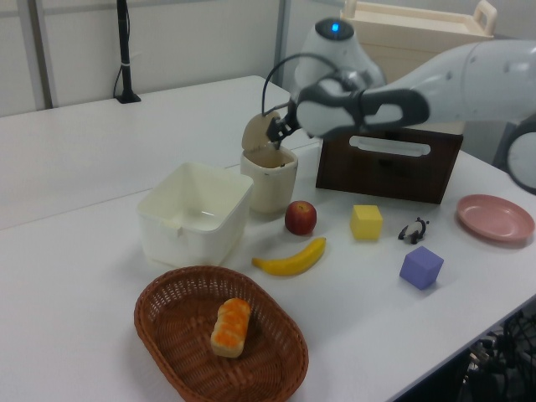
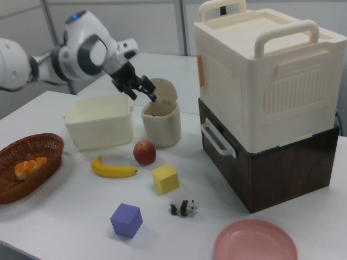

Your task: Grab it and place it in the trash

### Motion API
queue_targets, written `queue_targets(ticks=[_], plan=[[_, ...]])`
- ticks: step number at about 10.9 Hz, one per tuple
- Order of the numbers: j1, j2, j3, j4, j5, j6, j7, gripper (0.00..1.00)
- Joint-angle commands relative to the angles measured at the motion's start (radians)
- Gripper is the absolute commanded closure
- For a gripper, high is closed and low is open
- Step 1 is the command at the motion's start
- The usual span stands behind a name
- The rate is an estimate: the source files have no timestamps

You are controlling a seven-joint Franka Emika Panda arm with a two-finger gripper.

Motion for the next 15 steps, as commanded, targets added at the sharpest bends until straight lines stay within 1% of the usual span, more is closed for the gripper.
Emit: queue_targets(ticks=[1,2,4,5,6,7,8,9,10,11,13,15], plan=[[0.013,-0.212,0.016,-0.075,0.001,-0.32,0.025,0.0],[0.013,-0.246,0.016,-0.075,0.012,-0.4,0.025,0.0],[0.006,-0.295,0.015,-0.07,0.137,-0.519,0.024,0.0],[0.006,-0.312,0.015,-0.072,0.159,-0.586,0.021,0.0],[0.005,-0.317,0.016,-0.067,0.171,-0.612,0.027,0.0],[-0.001,-0.329,0.012,-0.067,0.235,-0.632,0.025,0.0],[-0.001,-0.335,-0.004,-0.066,0.281,-0.649,0.019,0.0],[-0.003,-0.341,-0.007,-0.064,0.283,-0.648,0.013,0.0],[-0.004,-0.34,-0.028,-0.047,0.288,-0.651,-0.001,0.0],[-0.006,-0.337,-0.031,-0.046,0.289,-0.651,-0.024,0.0],[-0.039,-0.335,-0.016,-0.046,0.294,-0.653,-0.031,0.0],[-0.041,-0.332,-0.007,-0.046,0.3,-0.651,-0.038,0.0]])
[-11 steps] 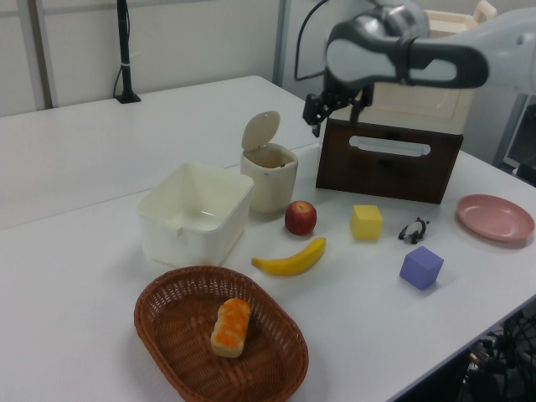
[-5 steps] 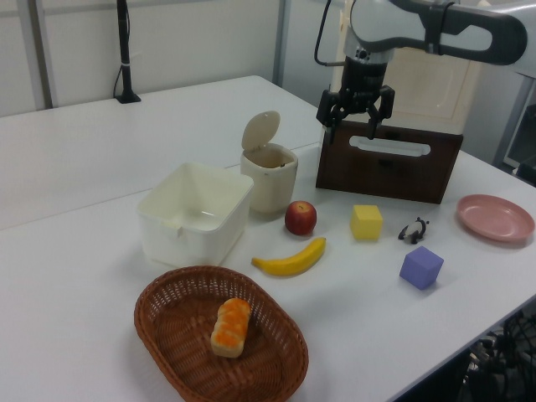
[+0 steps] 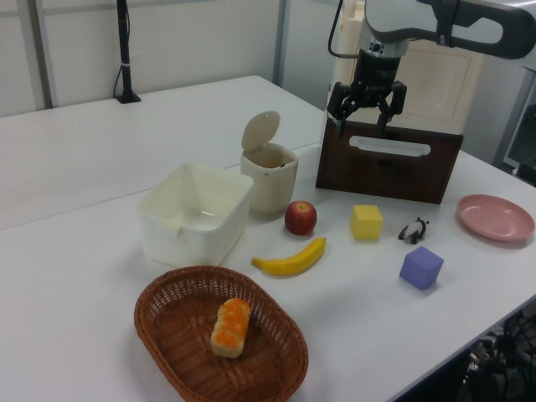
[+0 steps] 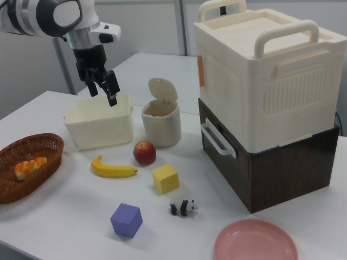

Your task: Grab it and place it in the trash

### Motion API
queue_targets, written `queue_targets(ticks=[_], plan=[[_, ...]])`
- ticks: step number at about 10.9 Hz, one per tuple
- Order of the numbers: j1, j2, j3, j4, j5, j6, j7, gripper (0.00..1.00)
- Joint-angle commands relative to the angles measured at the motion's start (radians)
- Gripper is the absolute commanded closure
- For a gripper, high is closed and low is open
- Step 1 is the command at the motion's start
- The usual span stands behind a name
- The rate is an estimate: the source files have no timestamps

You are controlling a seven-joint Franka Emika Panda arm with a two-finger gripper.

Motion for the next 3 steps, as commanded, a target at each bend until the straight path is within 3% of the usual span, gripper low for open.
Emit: queue_targets(ticks=[1,3], plan=[[-0.013,-0.016,0.014,-0.018,0.027,-0.015,-0.033,0.0],[-0.017,-0.015,0.014,-0.016,0.045,-0.013,-0.056,0.0]])
